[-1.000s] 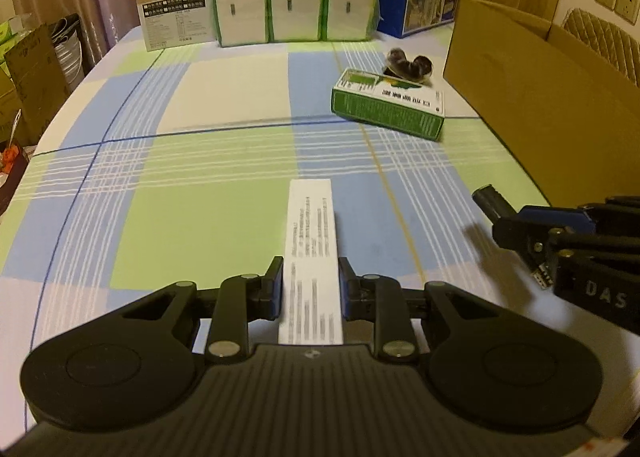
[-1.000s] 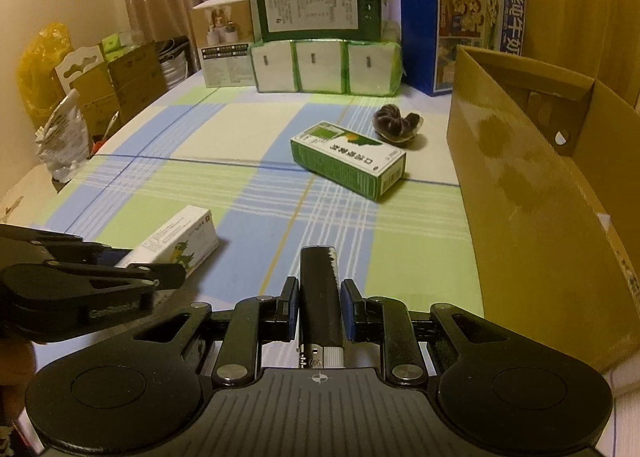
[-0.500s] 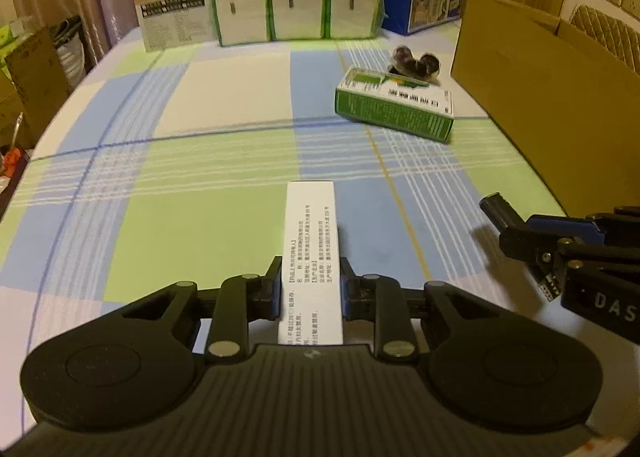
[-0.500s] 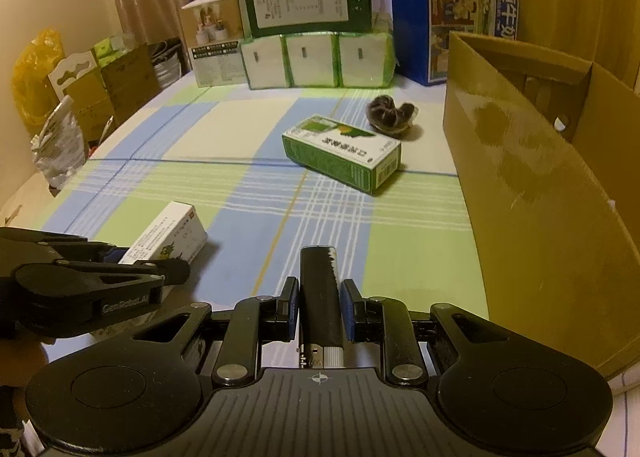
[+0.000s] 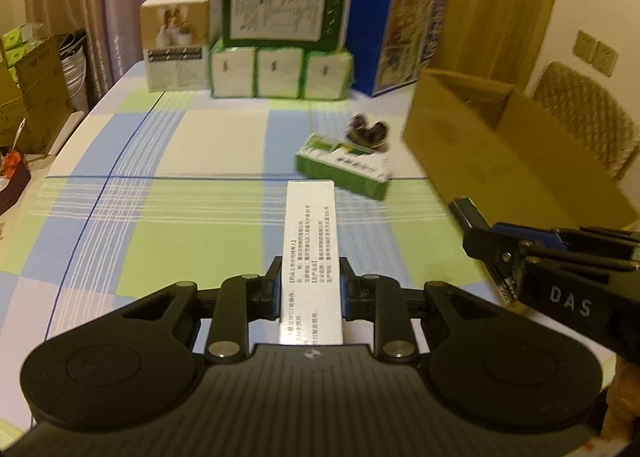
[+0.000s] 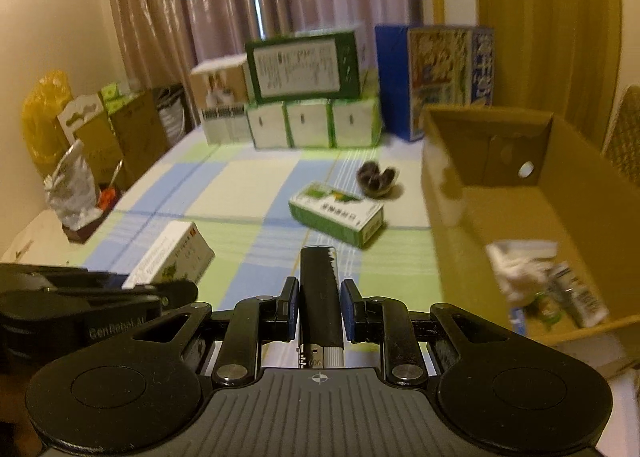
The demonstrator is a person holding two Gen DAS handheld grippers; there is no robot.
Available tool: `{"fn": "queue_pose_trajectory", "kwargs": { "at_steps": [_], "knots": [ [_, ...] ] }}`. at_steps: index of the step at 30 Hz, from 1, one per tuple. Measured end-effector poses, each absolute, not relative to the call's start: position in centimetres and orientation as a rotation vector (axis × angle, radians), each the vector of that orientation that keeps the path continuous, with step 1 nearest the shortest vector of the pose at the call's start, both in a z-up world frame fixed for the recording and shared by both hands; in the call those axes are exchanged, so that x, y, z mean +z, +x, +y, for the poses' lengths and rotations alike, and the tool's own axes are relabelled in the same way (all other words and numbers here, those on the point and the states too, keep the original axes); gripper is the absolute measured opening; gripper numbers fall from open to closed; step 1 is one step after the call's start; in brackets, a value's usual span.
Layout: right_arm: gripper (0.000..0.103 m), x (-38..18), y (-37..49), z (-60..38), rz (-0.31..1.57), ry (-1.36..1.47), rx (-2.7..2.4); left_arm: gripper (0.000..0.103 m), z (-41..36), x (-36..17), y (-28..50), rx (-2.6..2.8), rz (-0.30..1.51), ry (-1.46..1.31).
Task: Organize objects
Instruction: 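Carry the white medicine box and USB stick over the cardboard box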
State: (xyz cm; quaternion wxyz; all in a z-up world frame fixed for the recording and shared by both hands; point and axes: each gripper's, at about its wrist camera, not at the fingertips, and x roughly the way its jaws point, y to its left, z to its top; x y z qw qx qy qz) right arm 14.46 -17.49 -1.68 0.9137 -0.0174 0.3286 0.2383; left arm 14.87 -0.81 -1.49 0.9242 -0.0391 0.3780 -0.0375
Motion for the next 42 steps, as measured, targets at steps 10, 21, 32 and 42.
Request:
{"fn": "queue_pose_trajectory", "kwargs": {
  "at_steps": [10, 21, 32, 42],
  "knots": [
    [0.019, 2.6, 11.2, -22.3, 0.614, -0.028, 0.426, 0.021, -5.1, 3.1, 11.3, -0.168, 0.7, -0.074],
    [0.019, 4.6, 10.5, -29.0, 0.589, 0.003, 0.304, 0.021, -10.8, 5.7, 10.9, -0.277, 0.661, -0.039],
    [0.019, 5.4, 12.3, -34.1, 0.576, 0.016, 0.234, 0.021, -16.7, 6.4, 12.8, -0.378, 0.658, -0.002],
    [0.019, 5.6, 15.3, -36.6, 0.582, 0.032, 0.219, 0.021, -20.0, 6.2, 15.5, -0.417, 0.666, 0.027]
  ]
}}
